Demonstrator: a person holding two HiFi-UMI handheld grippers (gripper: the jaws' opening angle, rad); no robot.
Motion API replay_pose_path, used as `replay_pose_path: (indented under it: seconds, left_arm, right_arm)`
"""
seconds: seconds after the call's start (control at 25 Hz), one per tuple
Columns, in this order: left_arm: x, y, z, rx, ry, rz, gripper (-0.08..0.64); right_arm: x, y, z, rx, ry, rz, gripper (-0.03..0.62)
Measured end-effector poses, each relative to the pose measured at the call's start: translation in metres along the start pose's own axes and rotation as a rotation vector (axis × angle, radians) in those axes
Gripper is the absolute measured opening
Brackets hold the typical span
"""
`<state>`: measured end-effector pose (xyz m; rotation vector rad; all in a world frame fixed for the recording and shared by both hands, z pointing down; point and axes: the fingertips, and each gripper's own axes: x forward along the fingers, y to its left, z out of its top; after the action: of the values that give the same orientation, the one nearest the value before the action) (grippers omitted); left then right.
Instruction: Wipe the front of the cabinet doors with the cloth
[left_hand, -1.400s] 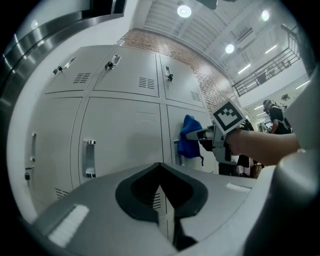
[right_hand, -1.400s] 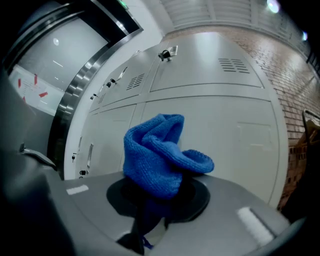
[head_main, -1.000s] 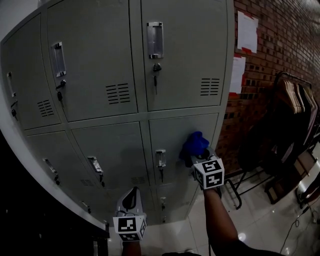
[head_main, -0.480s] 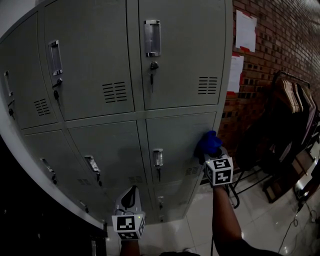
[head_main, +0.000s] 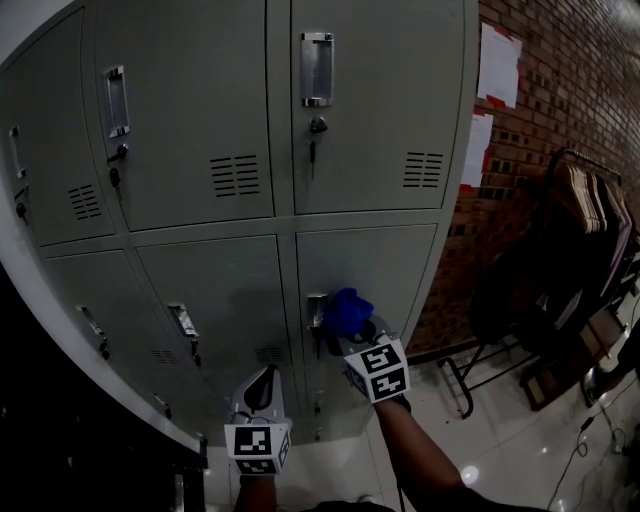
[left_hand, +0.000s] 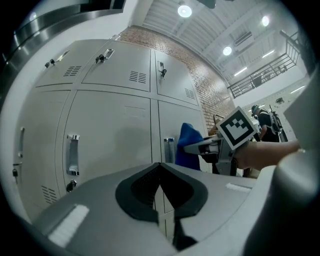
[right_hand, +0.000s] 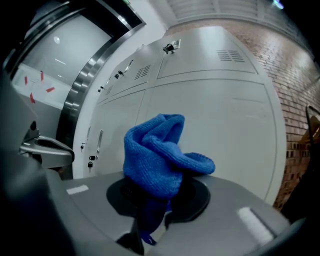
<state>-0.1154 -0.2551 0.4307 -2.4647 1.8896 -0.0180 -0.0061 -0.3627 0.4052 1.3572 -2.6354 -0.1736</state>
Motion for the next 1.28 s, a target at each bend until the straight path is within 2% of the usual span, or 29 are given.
replay_pose_path:
  seconds: [0.2, 0.36, 0.6, 1.0, 1.28]
  left_arm:
    - [-0.003, 0.004, 0.002, 0.000, -0.006, 0.008, 0.014]
    - [-0.007, 0.009, 0.002, -0.001, -0.005, 0.022, 0.014]
    - [-0.009, 0.018, 0.003, -0.005, -0.008, 0.040, 0.014]
    - [-0.001, 0.000, 0.004, -0.002, -0.003, 0.002, 0.014]
    - [0.000, -0.005, 0.002, 0.002, 0.001, -0.008, 0.014]
  right_arm:
    - [0.020, 0.028, 0.006, -0.021, 0.006, 0.067, 0.082]
    - [0.030, 0.027, 0.001, -0.047, 0.028, 0.057, 0.083]
    - [0.010, -0.017, -0.019, -0.045, 0.067, -0.053, 0.081]
    - [-0.031, -0.106, -0.037, -0.063, 0.121, -0.204, 0.083]
    - [-0.054, -0.150, -0.054, -0.048, 0.161, -0.306, 0.083]
